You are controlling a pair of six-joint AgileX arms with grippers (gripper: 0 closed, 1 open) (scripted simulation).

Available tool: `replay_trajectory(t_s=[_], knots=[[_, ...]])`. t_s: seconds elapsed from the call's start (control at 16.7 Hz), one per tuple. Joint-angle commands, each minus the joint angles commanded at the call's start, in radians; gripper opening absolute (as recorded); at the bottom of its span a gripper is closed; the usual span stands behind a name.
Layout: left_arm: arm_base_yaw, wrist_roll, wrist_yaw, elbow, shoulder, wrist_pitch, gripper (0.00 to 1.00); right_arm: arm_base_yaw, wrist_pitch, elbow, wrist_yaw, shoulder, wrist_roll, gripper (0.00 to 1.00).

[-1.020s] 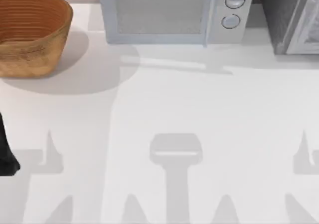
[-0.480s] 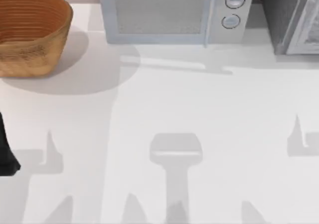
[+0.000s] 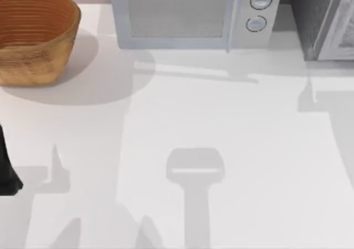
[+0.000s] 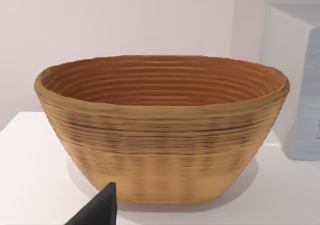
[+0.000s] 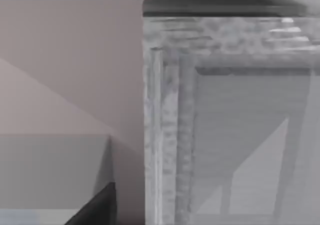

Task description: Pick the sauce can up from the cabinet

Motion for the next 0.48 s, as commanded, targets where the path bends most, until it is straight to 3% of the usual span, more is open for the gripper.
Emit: replay_trajectory(t_s=[0.48], knots=[[0.000,0.000,0.000,0.000,0.000,0.000,1.00,0.062,-0.148,0.623,0.068,0.460,0.006,1.00]])
